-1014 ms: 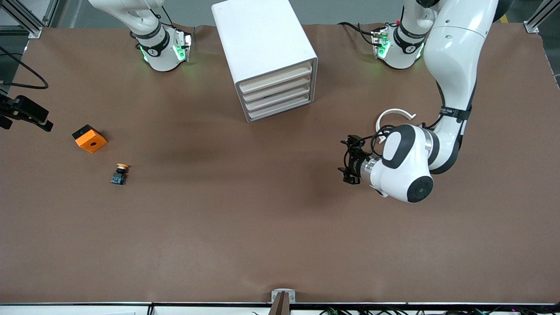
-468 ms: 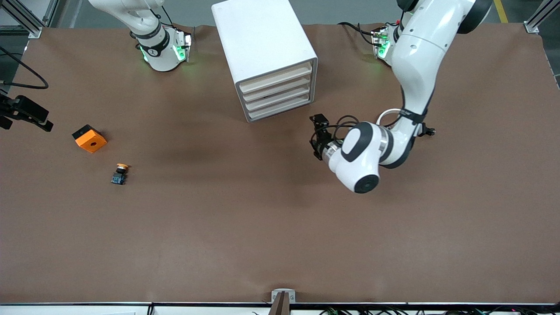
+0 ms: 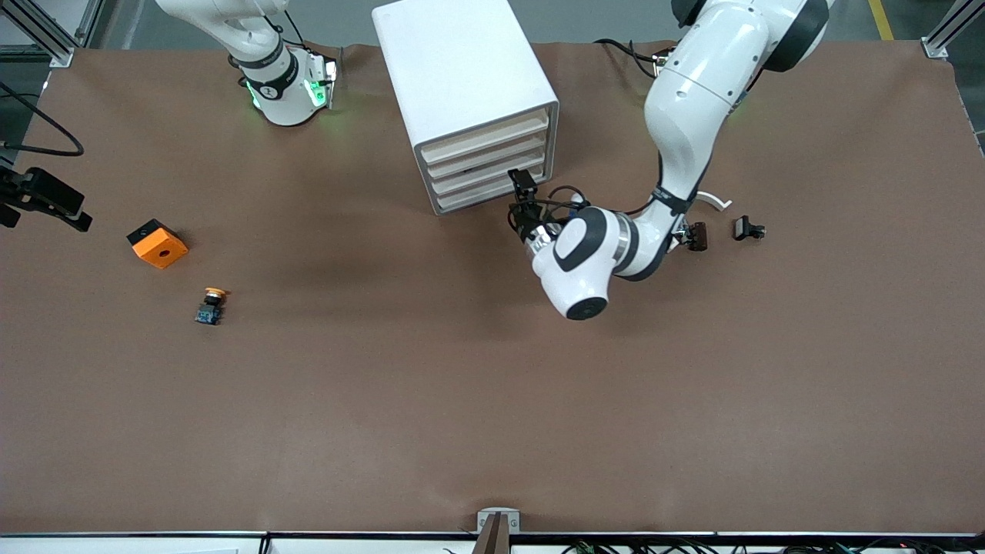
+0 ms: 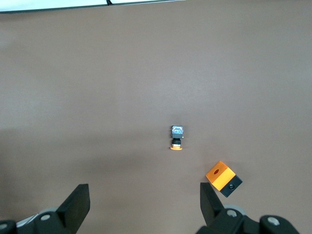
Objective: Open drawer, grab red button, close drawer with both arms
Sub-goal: 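Grasp the drawer front with the left gripper and pull it open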
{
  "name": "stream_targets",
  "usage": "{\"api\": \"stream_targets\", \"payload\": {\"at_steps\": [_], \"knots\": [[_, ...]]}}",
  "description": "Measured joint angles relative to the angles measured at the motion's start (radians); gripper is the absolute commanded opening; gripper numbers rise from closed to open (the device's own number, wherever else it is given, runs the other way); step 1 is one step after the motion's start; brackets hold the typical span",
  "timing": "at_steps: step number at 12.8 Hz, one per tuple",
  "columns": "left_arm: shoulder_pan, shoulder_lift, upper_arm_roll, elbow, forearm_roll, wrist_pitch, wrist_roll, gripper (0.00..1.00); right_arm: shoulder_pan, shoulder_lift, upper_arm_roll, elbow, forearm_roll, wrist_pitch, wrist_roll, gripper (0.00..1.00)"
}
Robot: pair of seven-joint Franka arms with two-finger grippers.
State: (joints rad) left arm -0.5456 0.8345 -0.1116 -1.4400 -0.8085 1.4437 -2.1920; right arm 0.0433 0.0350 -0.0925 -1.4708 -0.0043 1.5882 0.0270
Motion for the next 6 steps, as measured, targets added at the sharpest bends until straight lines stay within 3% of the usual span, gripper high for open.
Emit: {"api": "stream_targets", "payload": {"at_steps": [4,5,6], "knots": [[-0.067,0.003,-0.001,-0.001,-0.019,-0.027,-0.08,0.53,0.002,0.0,0.001,0.0,0.001,0.0,0.0,1.0],[-0.07,0.003,-0.001,-0.001,-0.033,-0.039,-0.084,0.52,0.004,0.0,0.002,0.0,0.001,0.0,0.0,1.0],[-0.073,0.003,-0.001,-0.002,-0.042,-0.048,-0.087,0.42,0.006,0.001,0.005,0.0,0.001,0.0,0.0,1.0]]}}
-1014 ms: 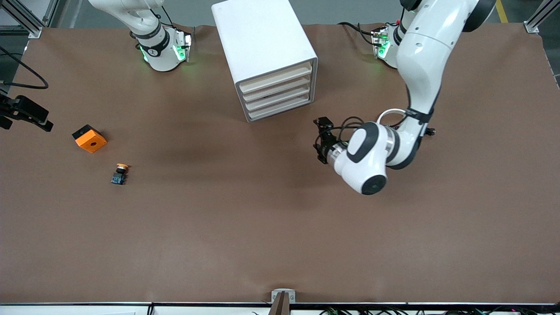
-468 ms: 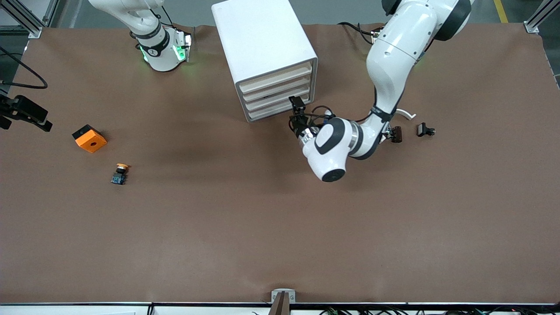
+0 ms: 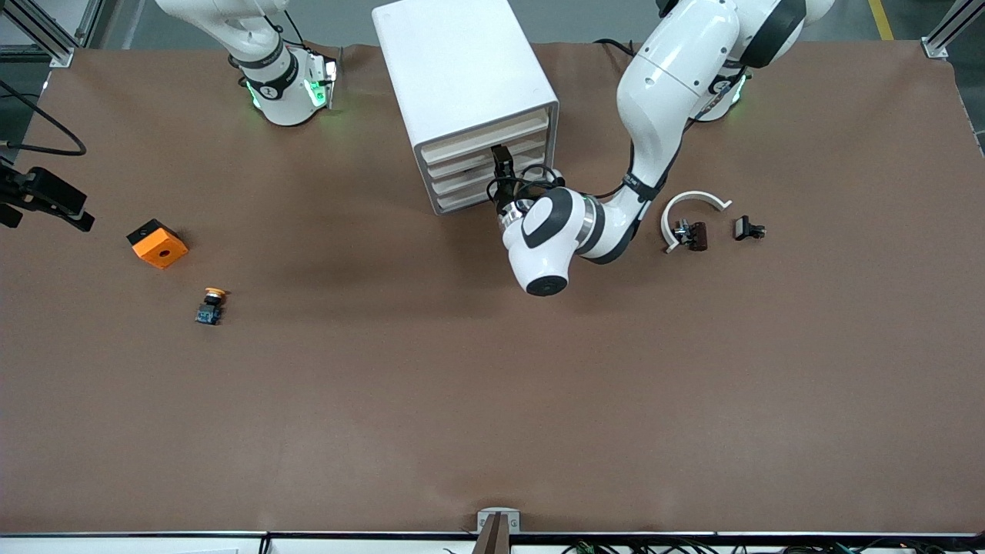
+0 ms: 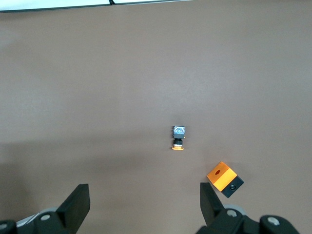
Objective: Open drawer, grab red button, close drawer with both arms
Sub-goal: 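Grasp the drawer front with the left gripper and pull it open, then reach the right gripper into the drawer while the left gripper withdraws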
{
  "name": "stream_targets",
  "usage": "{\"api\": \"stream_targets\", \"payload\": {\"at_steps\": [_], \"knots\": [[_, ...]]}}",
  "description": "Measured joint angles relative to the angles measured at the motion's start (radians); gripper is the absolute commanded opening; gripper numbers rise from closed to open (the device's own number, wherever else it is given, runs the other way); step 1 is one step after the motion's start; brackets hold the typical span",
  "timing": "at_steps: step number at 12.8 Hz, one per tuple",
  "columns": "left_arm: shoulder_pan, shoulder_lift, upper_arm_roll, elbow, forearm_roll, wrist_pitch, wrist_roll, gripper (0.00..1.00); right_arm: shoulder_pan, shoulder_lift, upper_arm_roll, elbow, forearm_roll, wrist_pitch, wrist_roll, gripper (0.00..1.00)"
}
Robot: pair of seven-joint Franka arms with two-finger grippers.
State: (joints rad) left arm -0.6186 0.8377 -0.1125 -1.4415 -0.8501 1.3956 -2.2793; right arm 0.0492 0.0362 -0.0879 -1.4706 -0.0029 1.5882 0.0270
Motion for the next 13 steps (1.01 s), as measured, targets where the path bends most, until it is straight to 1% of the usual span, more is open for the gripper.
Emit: {"api": "stream_targets", "payload": {"at_steps": [1,2,3,8,11,13], "knots": [[-0.004,0.0,0.0,0.0,-0.002,-0.008,-0.004,0.2,0.003,0.002,0.002,0.0,0.0,0.0,0.0,1.0],[-0.008,0.0,0.0,-0.001,-0.002,-0.01,-0.006,0.04,0.007,0.003,0.004,0.0,0.0,0.0,0.0,1.0],[-0.01,0.0,0.0,-0.001,-0.002,-0.012,-0.006,0.0,0.01,0.004,0.005,0.0,0.0,0.0,0.0,1.0],[-0.012,0.006,0.007,-0.002,-0.002,-0.013,-0.006,0.0,0.045,0.025,0.008,0.0,0.001,-0.001,0.0,1.0],[0.055,0.006,0.016,0.007,-0.002,-0.012,0.015,0.0,0.071,0.035,0.009,0.0,0.002,-0.003,0.029,1.0],[0.113,0.006,0.029,0.023,-0.006,-0.006,0.05,0.0,0.116,0.037,0.01,0.0,0.005,-0.015,0.155,1.0]]}}
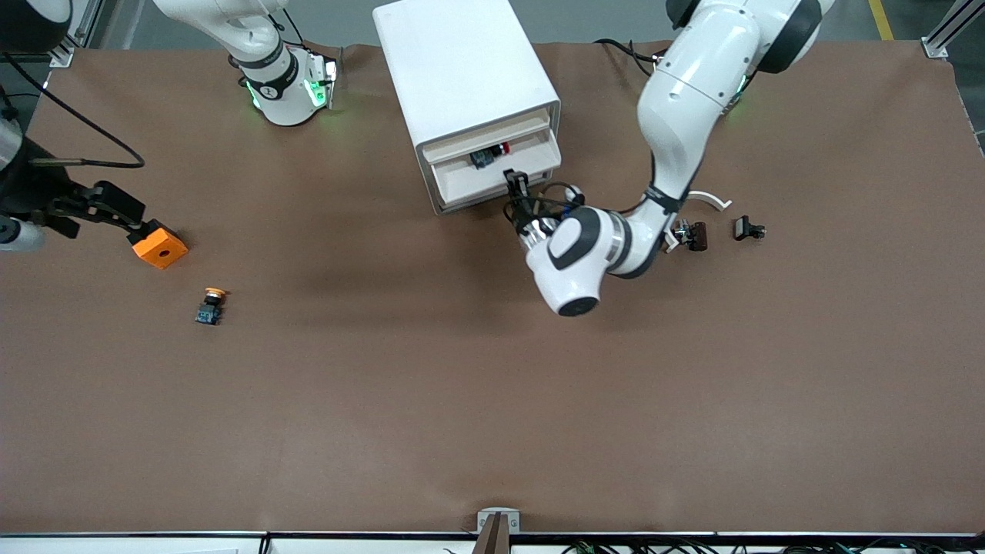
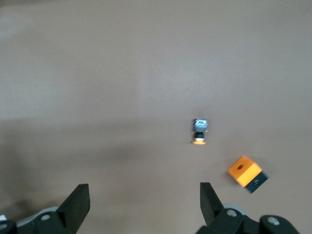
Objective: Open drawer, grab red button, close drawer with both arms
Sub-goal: 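Reach the right gripper into the drawer while the left gripper withdraws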
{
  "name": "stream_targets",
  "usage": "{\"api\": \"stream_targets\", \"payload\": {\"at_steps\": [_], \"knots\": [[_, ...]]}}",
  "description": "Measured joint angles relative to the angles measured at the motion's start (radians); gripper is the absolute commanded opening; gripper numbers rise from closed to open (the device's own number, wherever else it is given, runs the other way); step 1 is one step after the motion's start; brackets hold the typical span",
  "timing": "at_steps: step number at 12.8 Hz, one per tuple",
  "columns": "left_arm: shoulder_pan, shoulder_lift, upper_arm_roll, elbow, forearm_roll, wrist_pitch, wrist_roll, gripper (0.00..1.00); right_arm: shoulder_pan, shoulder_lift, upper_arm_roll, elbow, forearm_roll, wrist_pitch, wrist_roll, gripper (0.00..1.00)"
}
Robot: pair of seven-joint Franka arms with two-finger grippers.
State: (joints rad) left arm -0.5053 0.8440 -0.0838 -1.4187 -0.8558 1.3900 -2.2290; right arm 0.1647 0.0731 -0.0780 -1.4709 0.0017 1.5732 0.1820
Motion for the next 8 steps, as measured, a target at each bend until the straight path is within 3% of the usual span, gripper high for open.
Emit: {"api": "stream_targets", "payload": {"at_steps": [8], "knots": [[0.035,0.0,0.064,0.027,-0.026,0.01,0.056,0.0,0.361,0.065,0.005,-0.004,-0.001,-0.055,0.735,1.0]]}}
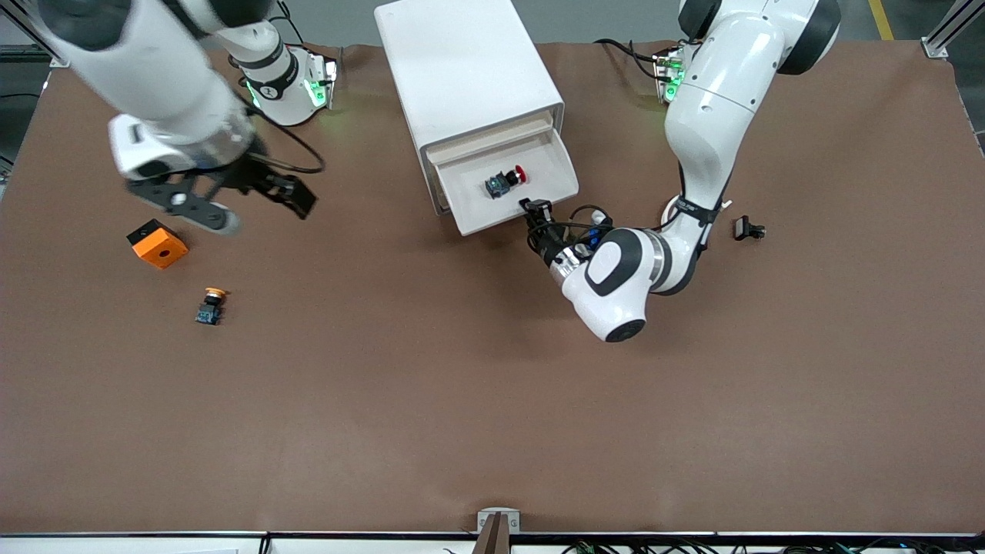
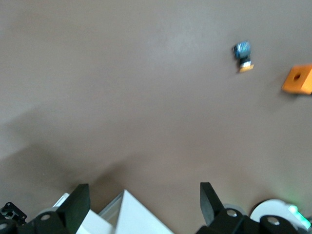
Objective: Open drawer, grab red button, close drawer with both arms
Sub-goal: 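Reach the right gripper into the drawer while the left gripper withdraws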
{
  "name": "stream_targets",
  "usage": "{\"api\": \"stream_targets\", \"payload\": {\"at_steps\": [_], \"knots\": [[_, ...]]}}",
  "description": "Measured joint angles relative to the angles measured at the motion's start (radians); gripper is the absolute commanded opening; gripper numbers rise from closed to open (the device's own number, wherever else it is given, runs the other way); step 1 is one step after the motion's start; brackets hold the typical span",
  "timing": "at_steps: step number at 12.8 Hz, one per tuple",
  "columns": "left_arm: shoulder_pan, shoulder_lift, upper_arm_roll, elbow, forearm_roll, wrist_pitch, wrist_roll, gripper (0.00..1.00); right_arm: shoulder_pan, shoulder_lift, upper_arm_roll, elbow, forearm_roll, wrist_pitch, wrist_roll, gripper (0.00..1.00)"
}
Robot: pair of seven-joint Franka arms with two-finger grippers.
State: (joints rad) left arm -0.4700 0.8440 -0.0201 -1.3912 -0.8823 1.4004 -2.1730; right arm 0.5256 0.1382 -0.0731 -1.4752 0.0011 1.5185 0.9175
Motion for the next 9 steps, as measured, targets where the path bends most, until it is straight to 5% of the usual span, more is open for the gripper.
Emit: {"api": "stream_targets", "payload": {"at_steps": [1,3,4,9], "knots": [[0.015,0.0,0.004,0.007,0.0,0.0,0.002,0.0,0.041,0.02,0.0,0.0,0.0,0.016,0.084,1.0],[0.044,0.0,0.005,0.009,0.0,0.004,0.028,0.43,0.111,0.06,0.0,-0.002,0.0,0.055,0.265,1.0],[0.054,0.001,0.007,0.009,0.001,0.015,0.058,0.98,0.142,0.081,0.0,-0.002,0.0,0.07,0.356,1.0],[0.123,0.0,0.038,0.025,0.014,0.008,0.135,1.0,0.241,0.162,0.0,-0.005,0.001,0.157,0.637,1.0]]}}
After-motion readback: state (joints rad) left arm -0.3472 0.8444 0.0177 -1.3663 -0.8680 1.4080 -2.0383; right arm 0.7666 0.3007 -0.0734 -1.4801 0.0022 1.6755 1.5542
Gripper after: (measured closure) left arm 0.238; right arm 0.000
